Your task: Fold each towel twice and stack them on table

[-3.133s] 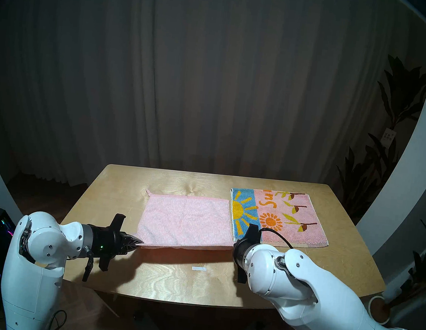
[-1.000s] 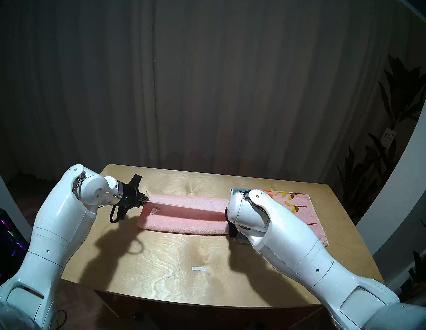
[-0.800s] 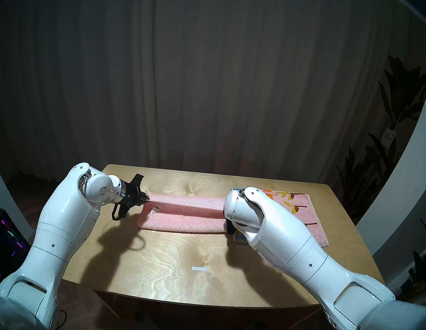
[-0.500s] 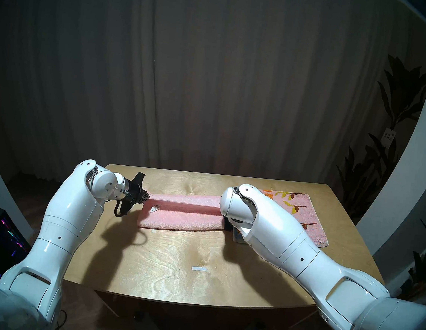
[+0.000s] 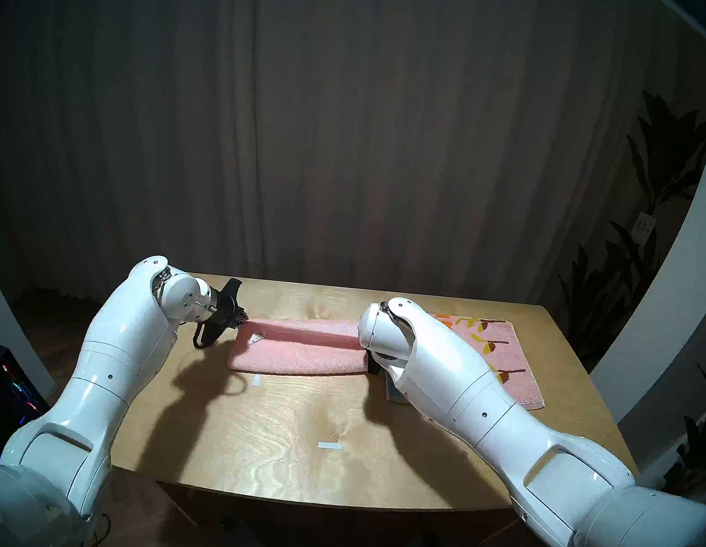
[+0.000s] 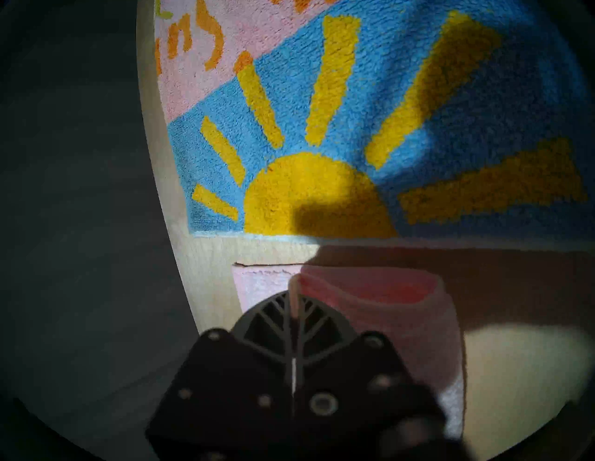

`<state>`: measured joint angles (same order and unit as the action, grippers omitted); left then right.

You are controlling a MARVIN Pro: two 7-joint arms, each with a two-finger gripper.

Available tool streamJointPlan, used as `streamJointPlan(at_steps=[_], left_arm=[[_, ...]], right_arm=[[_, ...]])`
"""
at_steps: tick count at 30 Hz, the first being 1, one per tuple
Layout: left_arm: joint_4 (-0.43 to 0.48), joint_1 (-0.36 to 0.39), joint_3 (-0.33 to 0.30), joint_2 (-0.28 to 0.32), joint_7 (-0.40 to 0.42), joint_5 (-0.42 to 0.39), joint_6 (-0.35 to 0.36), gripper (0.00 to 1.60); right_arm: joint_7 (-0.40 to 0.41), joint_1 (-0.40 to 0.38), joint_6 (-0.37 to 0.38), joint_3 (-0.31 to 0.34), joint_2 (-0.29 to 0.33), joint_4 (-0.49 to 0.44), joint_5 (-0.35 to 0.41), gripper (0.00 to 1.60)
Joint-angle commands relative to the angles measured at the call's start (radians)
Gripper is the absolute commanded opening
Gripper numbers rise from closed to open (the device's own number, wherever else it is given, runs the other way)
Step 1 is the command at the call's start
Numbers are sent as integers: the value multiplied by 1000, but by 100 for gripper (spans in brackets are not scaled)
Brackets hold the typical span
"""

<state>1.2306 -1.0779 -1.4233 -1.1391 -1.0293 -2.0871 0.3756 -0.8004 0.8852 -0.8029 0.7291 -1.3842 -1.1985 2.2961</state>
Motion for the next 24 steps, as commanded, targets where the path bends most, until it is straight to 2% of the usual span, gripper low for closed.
streamJointPlan(at_steps=[1,7,11,12,13,15,16,17,19,20,24], left_arm=[[-66,92,17,-2,36,47,-6,0],[-107,115,34,-7,55,61,-8,0],[-124,131,41,-8,65,67,-10,0],[-127,134,42,-8,67,68,-11,0],[-130,138,43,-8,70,70,-11,0],[-136,143,45,-9,73,73,-11,0],[-139,146,45,-9,74,75,-11,0],[-142,148,46,-10,76,78,-12,0],[-146,152,47,-11,78,81,-12,0],[-148,154,47,-12,79,83,-12,0],[-154,160,48,-14,85,91,-11,0]], right_arm=[[35,-62,26,19,-48,102,0,0],[57,-89,59,28,-81,186,3,0],[71,-102,77,39,-95,222,7,9],[75,-104,80,42,-98,229,8,29],[87,-103,89,48,-100,234,11,56],[96,-106,99,53,-104,243,12,36],[99,-109,101,54,-106,248,10,61],[107,-111,107,60,-109,250,12,74],[117,-117,116,62,-113,256,9,139],[121,-120,121,64,-115,259,9,160],[147,-138,143,73,-130,282,6,160]])
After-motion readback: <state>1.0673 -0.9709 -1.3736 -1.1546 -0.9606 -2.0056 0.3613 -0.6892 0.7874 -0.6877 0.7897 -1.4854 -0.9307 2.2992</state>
